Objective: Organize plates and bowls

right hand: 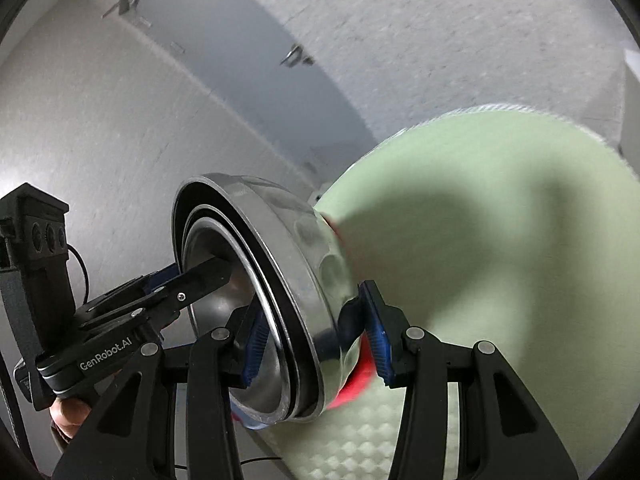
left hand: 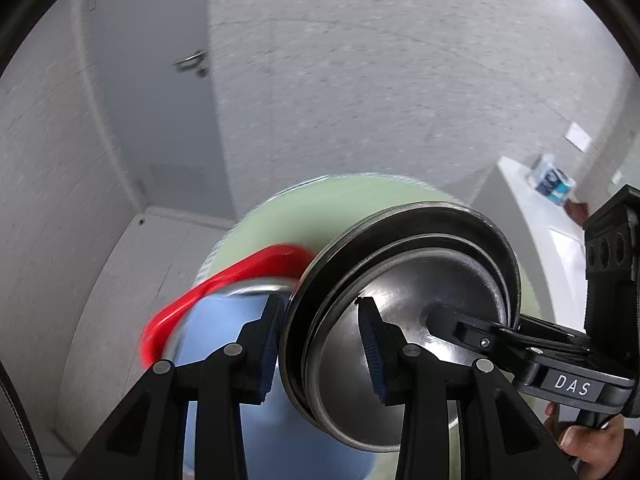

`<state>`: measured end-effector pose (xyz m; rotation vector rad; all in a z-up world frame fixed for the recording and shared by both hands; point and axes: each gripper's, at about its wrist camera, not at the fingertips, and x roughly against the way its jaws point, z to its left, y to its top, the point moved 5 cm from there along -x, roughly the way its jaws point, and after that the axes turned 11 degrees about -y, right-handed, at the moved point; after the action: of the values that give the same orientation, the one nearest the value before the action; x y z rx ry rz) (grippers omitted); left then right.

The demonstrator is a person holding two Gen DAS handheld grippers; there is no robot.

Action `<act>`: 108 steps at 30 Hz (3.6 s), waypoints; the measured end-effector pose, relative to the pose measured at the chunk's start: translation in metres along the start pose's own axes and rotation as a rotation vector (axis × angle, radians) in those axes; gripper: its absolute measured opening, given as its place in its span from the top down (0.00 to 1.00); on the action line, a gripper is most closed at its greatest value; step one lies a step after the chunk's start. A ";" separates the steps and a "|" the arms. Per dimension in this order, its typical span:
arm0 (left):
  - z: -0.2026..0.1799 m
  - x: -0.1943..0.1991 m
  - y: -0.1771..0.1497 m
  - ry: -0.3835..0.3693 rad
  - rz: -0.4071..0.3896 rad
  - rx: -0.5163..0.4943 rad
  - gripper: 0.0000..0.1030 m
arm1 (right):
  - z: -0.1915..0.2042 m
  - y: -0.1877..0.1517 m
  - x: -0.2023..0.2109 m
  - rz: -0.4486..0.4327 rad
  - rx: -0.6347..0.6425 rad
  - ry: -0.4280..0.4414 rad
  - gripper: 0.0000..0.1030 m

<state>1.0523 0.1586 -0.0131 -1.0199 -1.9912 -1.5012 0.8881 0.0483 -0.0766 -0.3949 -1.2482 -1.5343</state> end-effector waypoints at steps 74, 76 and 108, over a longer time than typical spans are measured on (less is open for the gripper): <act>-0.170 0.236 -0.345 0.168 -0.350 0.036 0.02 | 0.023 -0.265 0.209 -0.292 0.272 -0.360 0.21; -0.187 0.251 -0.365 0.161 -0.372 0.023 0.01 | 0.023 -0.279 0.228 -0.314 0.276 -0.369 0.19; -0.205 0.464 -0.702 0.033 -0.567 -0.196 0.01 | 0.079 -0.573 0.391 -0.644 0.123 -0.563 0.00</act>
<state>0.2013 0.0035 -0.0497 -0.5033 -2.2579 -2.0168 0.2213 -0.1520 -0.0281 -0.3757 -2.0415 -1.9368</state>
